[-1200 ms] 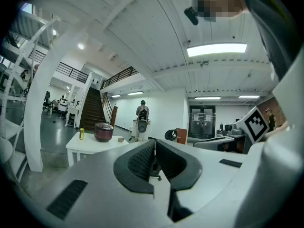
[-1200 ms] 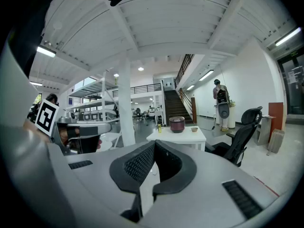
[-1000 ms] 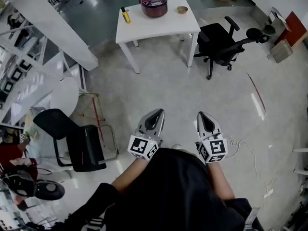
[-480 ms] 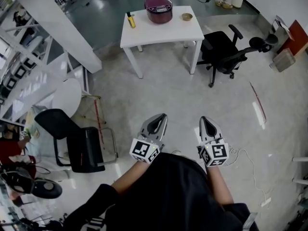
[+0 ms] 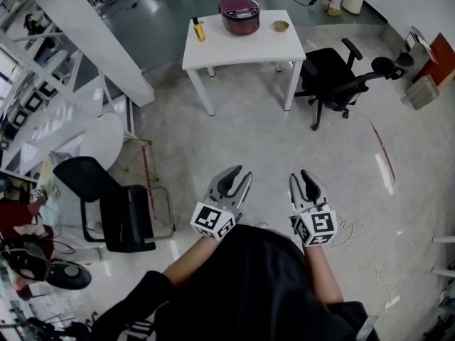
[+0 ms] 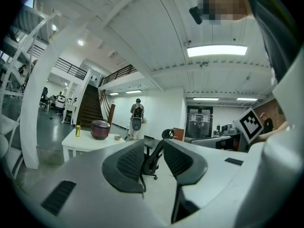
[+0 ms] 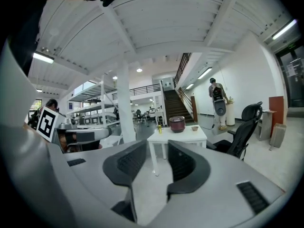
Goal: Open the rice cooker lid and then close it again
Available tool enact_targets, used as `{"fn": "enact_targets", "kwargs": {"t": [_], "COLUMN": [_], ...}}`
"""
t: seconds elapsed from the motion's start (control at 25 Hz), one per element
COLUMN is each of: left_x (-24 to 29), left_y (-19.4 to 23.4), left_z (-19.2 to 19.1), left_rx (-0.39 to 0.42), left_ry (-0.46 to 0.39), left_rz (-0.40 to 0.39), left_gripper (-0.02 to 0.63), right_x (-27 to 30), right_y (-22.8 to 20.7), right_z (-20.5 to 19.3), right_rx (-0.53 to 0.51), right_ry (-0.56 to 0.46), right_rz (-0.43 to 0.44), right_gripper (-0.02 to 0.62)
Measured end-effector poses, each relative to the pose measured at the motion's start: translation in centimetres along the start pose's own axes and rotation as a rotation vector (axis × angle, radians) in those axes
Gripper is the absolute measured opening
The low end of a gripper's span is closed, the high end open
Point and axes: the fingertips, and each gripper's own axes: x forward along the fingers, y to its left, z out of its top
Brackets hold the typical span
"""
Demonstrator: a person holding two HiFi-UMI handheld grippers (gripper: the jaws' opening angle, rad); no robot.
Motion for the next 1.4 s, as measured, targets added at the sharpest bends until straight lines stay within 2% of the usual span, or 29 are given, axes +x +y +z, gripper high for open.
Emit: {"fn": "enact_targets", "kwargs": {"t": [0.04,0.16,0.28,0.4,0.56,0.92,1.16,1.4], "left_x": [-0.1,-0.7,-1.4,-1.9,-2.1,2.6,8.3,13.4], "left_y": [-0.1,-0.4,-0.5,-1.0,0.2,4.2,8.4,15.0], "left_z": [-0.3,-0.9,-1.1,-1.5,-1.5,-2.4,-1.6,0.7], "left_rx": [-0.003,-0.008,-0.012,-0.044,-0.028,-0.040,-0.073,-0.085], "left_ry": [0.007,0.026,0.013,0.014,0.026,0.050,0.040,0.020], "left_rz": [-0.007,-0.013,-0.019,-0.041,-0.035,-0.068,-0.079,-0.066], "left_gripper": [0.120,0.187,0.219,0.222,0.224,0.225,0.229,0.229], "right_x": [-0.2,-0.9,-1.1,-1.5,-0.3,5.9,12.6,20.7], "right_y": [-0.2,-0.8,-0.8,-1.0,-0.4,-0.6,-3.0,-5.3], "right_z": [0.0,-0.5,-1.4,-2.0,-2.3,-4.2,-2.5,1.8], "right_rx": [0.004,0.024,0.036,0.045,0.055,0.062,0.042,0.004], "right_ry": [-0.007,-0.019,-0.011,0.001,0.005,0.105,0.123,0.102], "right_rz": [-0.023,-0.062,-0.050,-0.061,-0.061,-0.002,0.017,0.011], "right_gripper": [0.155,0.198,0.201,0.201,0.201,0.204,0.204,0.204]}}
